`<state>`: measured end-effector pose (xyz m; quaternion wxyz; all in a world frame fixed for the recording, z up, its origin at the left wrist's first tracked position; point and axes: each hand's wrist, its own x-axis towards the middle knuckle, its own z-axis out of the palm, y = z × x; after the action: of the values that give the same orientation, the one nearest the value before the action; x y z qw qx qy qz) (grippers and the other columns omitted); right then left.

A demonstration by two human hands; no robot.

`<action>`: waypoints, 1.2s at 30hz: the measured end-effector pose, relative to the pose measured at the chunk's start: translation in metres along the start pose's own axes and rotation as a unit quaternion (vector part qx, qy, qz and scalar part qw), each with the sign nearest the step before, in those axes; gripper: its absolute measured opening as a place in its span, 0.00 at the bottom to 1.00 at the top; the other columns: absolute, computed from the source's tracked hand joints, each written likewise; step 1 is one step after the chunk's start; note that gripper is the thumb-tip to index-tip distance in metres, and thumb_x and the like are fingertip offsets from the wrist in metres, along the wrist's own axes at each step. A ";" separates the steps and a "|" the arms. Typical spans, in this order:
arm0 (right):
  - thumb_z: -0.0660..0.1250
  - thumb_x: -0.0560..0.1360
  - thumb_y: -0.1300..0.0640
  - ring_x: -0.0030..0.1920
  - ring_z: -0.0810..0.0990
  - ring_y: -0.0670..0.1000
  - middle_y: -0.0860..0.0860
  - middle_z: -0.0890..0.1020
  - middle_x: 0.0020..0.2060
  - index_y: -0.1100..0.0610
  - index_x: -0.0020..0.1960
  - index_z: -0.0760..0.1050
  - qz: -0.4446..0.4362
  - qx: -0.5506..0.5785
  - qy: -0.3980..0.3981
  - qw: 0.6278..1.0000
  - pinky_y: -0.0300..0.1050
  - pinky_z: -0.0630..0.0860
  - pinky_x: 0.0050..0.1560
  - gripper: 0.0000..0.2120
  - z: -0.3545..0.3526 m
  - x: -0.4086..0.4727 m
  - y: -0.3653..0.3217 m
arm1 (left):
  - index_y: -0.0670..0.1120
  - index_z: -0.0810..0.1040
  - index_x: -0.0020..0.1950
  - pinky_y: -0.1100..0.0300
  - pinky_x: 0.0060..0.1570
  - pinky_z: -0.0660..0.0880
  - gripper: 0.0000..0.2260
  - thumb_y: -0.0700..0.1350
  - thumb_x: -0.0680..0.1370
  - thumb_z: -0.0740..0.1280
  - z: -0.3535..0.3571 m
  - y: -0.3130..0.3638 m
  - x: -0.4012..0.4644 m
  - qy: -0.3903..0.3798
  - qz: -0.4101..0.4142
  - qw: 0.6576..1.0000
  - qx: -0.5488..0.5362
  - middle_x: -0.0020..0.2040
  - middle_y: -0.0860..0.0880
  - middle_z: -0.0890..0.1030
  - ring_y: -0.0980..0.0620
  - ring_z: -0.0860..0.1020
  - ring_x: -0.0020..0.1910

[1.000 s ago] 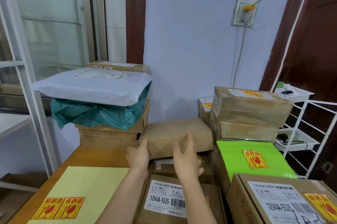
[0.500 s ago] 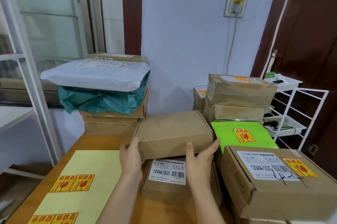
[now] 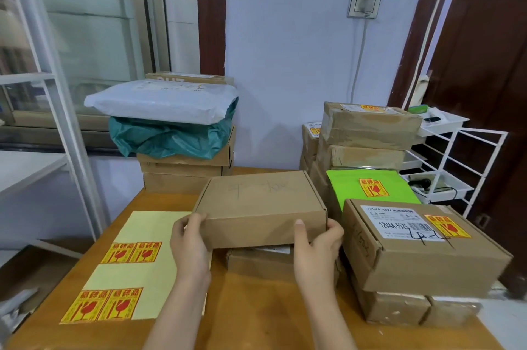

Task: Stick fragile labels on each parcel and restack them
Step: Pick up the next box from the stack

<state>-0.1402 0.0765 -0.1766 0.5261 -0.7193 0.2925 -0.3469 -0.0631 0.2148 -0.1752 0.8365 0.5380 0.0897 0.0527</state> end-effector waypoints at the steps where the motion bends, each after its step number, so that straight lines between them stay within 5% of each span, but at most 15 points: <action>1: 0.66 0.76 0.53 0.64 0.66 0.60 0.57 0.68 0.64 0.61 0.68 0.58 0.001 -0.007 -0.001 1.000 0.53 0.66 0.64 0.27 -0.002 -0.005 0.003 | 0.51 0.73 0.50 0.49 0.53 0.74 0.03 0.44 0.78 0.64 -0.004 0.000 -0.003 -0.001 0.007 1.000 0.007 0.47 0.51 0.75 0.53 0.73 0.46; 10: 0.65 0.77 0.54 0.71 0.60 0.59 0.61 0.66 0.69 0.63 0.73 0.55 0.029 -0.040 -0.018 0.999 0.56 0.61 0.70 0.31 -0.022 -0.023 0.027 | 0.49 0.72 0.57 0.50 0.54 0.74 0.07 0.45 0.79 0.63 -0.014 -0.012 -0.019 -0.047 0.050 0.993 0.095 0.49 0.52 0.74 0.54 0.72 0.48; 14: 0.65 0.77 0.56 0.73 0.56 0.57 0.59 0.62 0.72 0.63 0.75 0.52 0.024 -0.033 -0.031 0.999 0.50 0.56 0.73 0.34 -0.029 -0.028 0.035 | 0.50 0.71 0.59 0.57 0.48 0.71 0.09 0.46 0.80 0.63 -0.013 -0.019 -0.023 -0.064 0.065 0.988 0.122 0.51 0.52 0.74 0.55 0.72 0.50; 22: 0.64 0.78 0.57 0.76 0.51 0.53 0.54 0.55 0.76 0.58 0.78 0.44 0.019 -0.001 -0.044 0.999 0.45 0.52 0.74 0.37 -0.028 -0.030 0.042 | 0.53 0.67 0.62 0.55 0.51 0.70 0.11 0.48 0.80 0.61 -0.007 -0.028 -0.027 -0.095 0.031 0.991 0.090 0.50 0.57 0.74 0.59 0.72 0.49; 29: 0.62 0.79 0.58 0.77 0.49 0.50 0.54 0.50 0.77 0.59 0.78 0.41 0.035 0.017 -0.050 0.998 0.30 0.47 0.64 0.37 -0.024 -0.021 0.041 | 0.54 0.65 0.63 0.52 0.57 0.73 0.13 0.50 0.80 0.62 -0.008 -0.033 -0.029 -0.092 0.052 0.987 0.118 0.57 0.51 0.73 0.50 0.72 0.57; 36: 0.61 0.79 0.59 0.77 0.42 0.51 0.54 0.43 0.78 0.61 0.77 0.39 0.018 -0.022 -0.050 0.998 0.37 0.42 0.72 0.37 -0.016 -0.029 0.047 | 0.54 0.66 0.63 0.51 0.59 0.73 0.14 0.52 0.79 0.63 -0.013 -0.032 -0.022 -0.106 0.048 0.983 0.140 0.58 0.50 0.73 0.49 0.72 0.59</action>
<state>-0.1728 0.0776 -0.2236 0.5300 -0.7420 0.2860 -0.2944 -0.0871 0.2092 -0.2071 0.7543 0.6559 -0.0186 0.0228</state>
